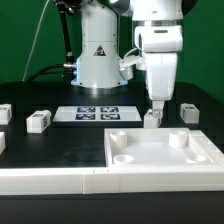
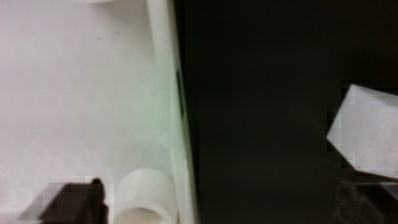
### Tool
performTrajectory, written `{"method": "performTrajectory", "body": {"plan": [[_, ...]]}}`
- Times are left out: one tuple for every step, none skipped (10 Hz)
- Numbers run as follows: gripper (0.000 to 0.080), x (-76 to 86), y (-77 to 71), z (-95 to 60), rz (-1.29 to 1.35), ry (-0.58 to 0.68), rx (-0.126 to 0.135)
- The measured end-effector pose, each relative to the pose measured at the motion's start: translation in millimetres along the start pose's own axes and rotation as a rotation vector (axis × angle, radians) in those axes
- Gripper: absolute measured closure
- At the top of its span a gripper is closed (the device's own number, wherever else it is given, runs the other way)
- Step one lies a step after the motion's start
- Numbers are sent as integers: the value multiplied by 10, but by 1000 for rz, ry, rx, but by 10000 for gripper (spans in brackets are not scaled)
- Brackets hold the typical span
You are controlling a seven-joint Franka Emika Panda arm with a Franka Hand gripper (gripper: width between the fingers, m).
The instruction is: Assemble one leg
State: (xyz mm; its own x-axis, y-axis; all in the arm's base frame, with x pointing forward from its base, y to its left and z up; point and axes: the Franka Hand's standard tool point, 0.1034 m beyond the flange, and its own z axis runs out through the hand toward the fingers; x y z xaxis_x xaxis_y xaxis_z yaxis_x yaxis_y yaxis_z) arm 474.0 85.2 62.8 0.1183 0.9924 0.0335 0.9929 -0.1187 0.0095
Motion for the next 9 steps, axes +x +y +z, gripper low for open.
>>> {"method": "performTrajectory", "body": {"plan": [[151, -5, 2, 16, 19, 0, 2], [151, -8, -1, 20, 55, 1, 4], [151, -6, -2, 20, 131, 1, 4], [151, -6, -6, 23, 224, 1, 5], [151, 4, -38, 47, 350, 16, -9], [151, 46, -153, 75, 466, 30, -20], [151, 102, -245, 100, 606, 38, -18], [151, 125, -283, 126, 731, 46, -8], [151, 172, -314, 139, 853, 51, 2]]}}
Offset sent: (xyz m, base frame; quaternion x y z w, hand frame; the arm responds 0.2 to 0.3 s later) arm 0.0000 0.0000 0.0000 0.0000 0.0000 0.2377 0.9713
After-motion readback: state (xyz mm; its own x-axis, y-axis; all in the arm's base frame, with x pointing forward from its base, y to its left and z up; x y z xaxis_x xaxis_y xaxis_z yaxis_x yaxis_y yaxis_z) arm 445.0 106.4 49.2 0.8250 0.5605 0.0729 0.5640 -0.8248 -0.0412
